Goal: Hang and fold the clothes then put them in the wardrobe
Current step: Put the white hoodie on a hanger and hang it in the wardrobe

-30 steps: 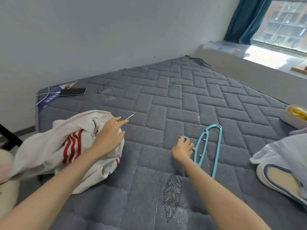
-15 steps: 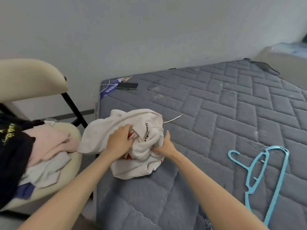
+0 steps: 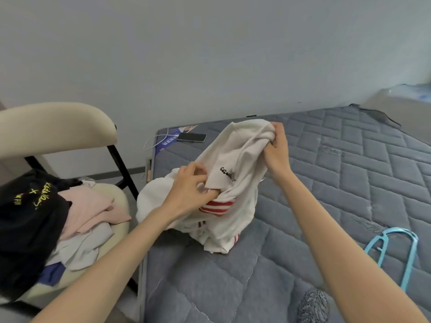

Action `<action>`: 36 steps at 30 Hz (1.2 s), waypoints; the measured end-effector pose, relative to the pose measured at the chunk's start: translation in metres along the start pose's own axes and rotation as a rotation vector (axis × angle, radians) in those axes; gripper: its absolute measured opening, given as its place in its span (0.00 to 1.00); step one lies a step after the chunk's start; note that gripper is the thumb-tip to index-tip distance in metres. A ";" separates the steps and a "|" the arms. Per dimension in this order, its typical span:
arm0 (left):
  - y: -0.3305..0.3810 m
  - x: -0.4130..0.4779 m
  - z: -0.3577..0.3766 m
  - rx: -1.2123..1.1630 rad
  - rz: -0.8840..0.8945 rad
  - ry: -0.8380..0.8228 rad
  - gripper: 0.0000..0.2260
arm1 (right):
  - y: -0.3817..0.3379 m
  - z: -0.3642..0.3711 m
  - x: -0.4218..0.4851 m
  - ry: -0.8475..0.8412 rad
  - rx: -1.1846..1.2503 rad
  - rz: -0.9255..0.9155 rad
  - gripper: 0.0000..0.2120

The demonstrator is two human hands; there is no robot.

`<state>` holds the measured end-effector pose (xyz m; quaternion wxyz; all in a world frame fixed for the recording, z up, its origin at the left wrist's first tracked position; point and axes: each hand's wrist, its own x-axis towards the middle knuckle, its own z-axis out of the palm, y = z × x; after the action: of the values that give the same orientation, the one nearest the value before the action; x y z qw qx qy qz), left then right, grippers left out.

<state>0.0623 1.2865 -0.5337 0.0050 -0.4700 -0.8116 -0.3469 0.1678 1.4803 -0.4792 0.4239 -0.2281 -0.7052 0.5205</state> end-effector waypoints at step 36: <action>-0.121 -0.092 0.065 0.332 -0.259 -0.450 0.14 | 0.118 0.018 -0.106 -0.524 -1.080 -0.069 0.09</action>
<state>0.0412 1.2153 -0.6815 -0.1425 -0.4204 -0.8911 -0.0943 0.1953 1.4312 -0.6290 0.0767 -0.2520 -0.9580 0.1133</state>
